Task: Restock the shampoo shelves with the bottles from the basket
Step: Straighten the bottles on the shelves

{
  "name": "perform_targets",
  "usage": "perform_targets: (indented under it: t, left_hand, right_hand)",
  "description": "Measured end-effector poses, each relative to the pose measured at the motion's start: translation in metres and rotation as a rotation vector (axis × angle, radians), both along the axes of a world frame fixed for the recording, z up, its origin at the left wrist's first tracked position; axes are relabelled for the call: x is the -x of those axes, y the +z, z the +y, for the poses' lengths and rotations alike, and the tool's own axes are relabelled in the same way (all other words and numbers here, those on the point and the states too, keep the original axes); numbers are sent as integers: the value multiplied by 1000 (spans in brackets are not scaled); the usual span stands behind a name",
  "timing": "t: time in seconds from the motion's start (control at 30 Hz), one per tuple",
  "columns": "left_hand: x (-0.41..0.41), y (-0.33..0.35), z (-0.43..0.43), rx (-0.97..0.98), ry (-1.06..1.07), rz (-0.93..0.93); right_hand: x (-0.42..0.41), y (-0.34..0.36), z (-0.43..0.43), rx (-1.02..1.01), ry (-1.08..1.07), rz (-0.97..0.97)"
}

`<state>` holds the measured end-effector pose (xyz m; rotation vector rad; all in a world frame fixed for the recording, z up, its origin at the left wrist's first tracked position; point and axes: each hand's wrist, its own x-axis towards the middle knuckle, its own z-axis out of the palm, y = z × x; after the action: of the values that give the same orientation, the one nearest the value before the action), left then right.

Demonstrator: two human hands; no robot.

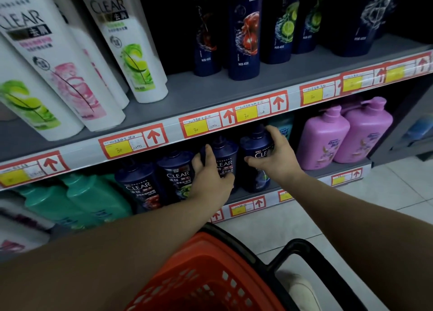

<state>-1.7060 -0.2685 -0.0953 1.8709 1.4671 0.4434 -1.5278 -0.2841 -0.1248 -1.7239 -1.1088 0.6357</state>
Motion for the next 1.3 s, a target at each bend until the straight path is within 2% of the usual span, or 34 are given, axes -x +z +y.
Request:
perform_targets:
  t: [0.23,0.63,0.7,0.8,1.0,1.13,1.3]
  left_hand:
    - [0,-3,-1,-2,8,-18]
    - [0,-2,-5,-6,-5,-1]
    - [3,-1,-6,11,-2,-19]
    - [4,0,-8,31,-6,-17]
    - [3,0,-7,-4,-11,42]
    - [1,2,-8,10,-27,45]
    - [15,6,-7,58,-61,-3]
  right_hand:
    - [12,-9,-9,-130,-96,-30]
    - [-4,-12,-5,-25,26,89]
    - [2,-15,-12,-78,-88,33]
    - [9,-10,-28,-194,-292,-182]
    - [24,-3,-38,-242,14,-461]
    - [40,1,-35,-206,97,-524]
    - [54,20,-31,-188,181,-502]
